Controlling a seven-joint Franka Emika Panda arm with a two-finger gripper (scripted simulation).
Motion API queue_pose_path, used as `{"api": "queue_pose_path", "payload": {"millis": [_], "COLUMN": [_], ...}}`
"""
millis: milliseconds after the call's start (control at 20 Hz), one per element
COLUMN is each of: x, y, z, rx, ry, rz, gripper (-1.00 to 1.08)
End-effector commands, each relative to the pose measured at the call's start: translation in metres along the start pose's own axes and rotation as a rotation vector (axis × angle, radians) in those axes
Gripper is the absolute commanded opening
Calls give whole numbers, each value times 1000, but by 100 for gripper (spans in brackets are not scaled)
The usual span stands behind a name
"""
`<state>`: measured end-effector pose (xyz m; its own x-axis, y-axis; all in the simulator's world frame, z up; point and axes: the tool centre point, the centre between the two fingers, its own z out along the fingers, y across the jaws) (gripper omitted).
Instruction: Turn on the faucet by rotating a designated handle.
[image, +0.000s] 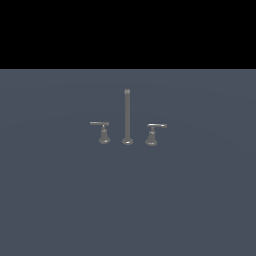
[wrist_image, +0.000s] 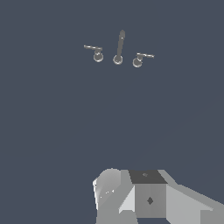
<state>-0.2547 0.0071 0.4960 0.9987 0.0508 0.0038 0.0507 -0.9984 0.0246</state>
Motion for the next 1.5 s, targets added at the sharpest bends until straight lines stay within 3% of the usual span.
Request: {"api": "queue_pose_path", "payload": {"millis": [0,700,1450], "x": [0,26,110], "y": [0,-11,-25], "z": [0,30,118], "rx": [0,2,9], "ry": [0,-2,-8], "rz": [0,124,484], "gripper": [-100,-100,-100]}}
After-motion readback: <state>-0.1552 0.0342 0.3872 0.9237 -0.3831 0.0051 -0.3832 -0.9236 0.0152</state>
